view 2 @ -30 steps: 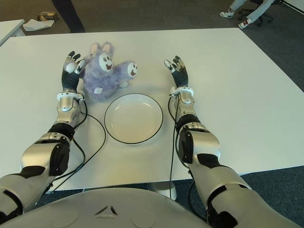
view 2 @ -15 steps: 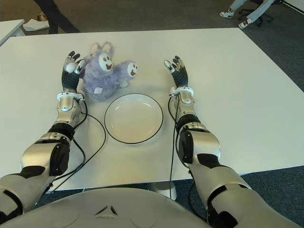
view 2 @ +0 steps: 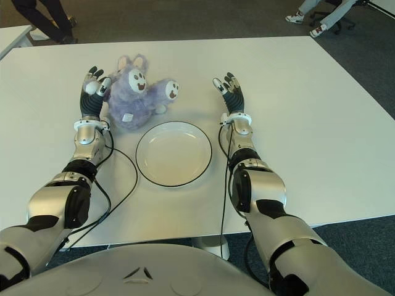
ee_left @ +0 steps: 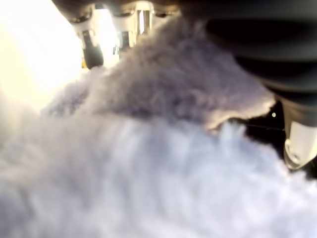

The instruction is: Put the doll into the plate.

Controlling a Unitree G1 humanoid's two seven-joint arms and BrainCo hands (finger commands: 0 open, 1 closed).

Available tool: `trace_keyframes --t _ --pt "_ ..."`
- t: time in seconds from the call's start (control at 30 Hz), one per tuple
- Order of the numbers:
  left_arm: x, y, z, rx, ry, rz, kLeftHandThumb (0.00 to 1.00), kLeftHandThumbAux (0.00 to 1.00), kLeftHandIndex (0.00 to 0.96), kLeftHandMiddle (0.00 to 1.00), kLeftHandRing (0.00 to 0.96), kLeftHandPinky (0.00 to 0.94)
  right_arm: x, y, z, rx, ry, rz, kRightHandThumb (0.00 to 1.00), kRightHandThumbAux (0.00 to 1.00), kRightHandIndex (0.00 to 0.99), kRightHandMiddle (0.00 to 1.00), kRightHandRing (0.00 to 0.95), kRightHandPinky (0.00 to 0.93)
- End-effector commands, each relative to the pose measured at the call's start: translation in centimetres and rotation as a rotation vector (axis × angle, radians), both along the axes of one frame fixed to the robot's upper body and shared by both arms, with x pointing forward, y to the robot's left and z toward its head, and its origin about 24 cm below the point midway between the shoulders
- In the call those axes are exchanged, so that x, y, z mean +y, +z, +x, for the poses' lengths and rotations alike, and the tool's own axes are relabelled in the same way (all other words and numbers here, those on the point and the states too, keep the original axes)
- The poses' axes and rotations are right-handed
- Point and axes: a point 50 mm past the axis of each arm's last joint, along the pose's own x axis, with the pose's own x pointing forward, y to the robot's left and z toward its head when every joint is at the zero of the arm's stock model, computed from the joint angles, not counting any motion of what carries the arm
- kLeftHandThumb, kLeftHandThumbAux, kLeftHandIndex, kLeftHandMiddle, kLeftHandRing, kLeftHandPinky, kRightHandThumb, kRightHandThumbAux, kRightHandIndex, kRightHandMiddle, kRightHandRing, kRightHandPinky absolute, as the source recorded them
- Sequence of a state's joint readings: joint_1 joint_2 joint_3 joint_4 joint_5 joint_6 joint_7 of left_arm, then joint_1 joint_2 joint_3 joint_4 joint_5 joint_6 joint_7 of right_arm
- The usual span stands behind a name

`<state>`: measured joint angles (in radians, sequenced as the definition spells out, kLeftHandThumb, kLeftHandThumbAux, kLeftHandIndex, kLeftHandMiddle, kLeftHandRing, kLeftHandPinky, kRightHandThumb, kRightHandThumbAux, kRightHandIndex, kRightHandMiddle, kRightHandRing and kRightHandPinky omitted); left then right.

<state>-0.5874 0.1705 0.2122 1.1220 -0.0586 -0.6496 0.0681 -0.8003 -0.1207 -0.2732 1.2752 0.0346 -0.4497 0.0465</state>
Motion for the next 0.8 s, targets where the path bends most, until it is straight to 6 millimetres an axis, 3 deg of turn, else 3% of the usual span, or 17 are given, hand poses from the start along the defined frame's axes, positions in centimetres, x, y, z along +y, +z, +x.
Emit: trace_keyframes --t 0.03,0.8 --pt "-0.29 -4.33 -2.85 0.155 0.001 -0.016 0.000 0.496 0.000 0.110 0.115 0.120 0.04 -4.35 -2.37 0.174 -0.010 0.019 0.099 0.564 0.022 0.055 0.053 0.070" --pt "-0.39 -4.40 -2.87 0.159 0.012 -0.014 0.000 0.494 0.000 0.105 0.109 0.110 0.07 -4.27 -2.32 0.172 -0.009 0.008 0.076 0.556 0.032 0.062 0.061 0.091"
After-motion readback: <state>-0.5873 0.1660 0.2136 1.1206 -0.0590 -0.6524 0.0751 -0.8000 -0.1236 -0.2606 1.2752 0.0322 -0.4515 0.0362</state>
